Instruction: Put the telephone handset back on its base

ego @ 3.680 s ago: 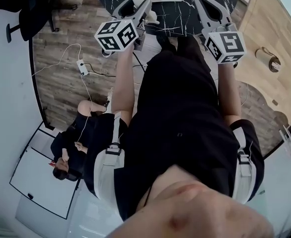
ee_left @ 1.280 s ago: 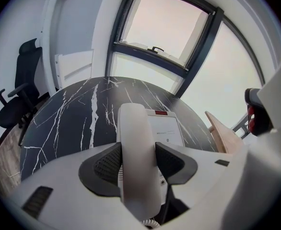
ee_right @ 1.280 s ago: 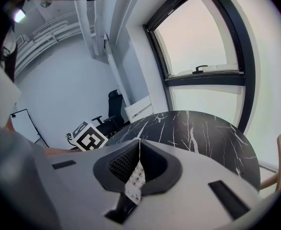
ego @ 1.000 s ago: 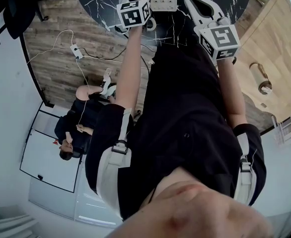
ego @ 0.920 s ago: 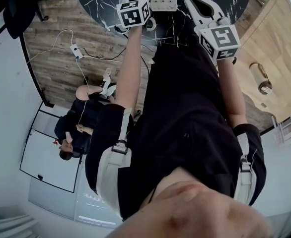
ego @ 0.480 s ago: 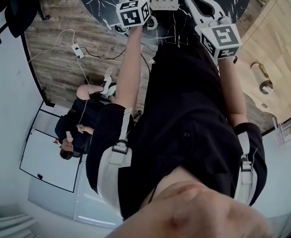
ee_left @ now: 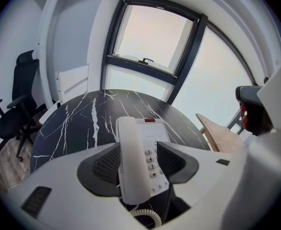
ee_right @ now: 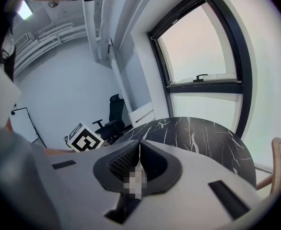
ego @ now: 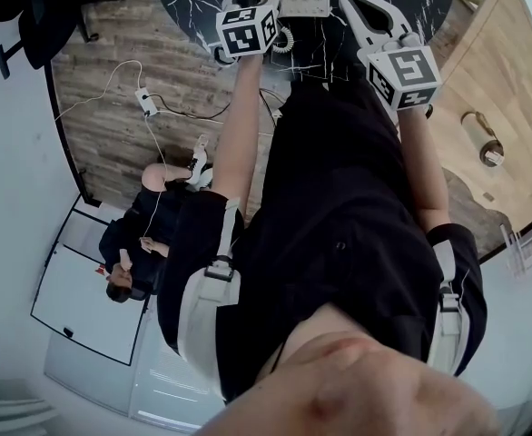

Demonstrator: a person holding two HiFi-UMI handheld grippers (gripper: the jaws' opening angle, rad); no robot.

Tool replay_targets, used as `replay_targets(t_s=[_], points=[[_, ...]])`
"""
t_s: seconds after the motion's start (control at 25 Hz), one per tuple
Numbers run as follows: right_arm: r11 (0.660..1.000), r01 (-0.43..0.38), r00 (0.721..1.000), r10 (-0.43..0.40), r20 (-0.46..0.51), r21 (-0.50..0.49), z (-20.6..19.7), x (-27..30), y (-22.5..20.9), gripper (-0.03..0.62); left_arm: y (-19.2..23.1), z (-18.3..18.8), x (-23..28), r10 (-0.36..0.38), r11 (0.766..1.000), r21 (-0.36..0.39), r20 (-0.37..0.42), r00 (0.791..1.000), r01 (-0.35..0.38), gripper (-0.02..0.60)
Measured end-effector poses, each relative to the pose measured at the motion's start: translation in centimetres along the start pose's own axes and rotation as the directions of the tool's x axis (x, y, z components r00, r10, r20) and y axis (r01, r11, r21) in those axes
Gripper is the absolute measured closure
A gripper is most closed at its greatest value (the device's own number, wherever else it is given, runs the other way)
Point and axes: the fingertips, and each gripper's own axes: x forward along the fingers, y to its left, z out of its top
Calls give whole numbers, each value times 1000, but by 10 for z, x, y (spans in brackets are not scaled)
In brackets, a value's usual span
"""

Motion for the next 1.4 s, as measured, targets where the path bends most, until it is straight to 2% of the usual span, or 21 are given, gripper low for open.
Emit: replay_targets(t_s=[0.32, 0.72, 1.04, 1.12, 1.4], points=[[999, 18, 998, -16, 60, -30, 8, -20, 31, 563, -12, 5, -49, -32, 999, 36, 81, 996, 29, 337], [996, 54, 987, -43, 153, -70, 27, -46, 66, 563, -30, 10, -120, -98, 992, 96, 181, 979, 82, 381], [991, 62, 967, -32, 253, -115, 51, -68, 93, 563, -47, 45, -184, -145, 980, 181, 330, 933, 88, 469], [990, 61, 962, -26, 272, -124, 56, -71, 98, 563, -51, 51, -198, -152, 977, 197, 358, 921, 85, 476], [988, 52, 941, 0, 337, -145, 81, -86, 114, 563, -52, 69, -245, -141, 975, 220, 447, 884, 44, 534]])
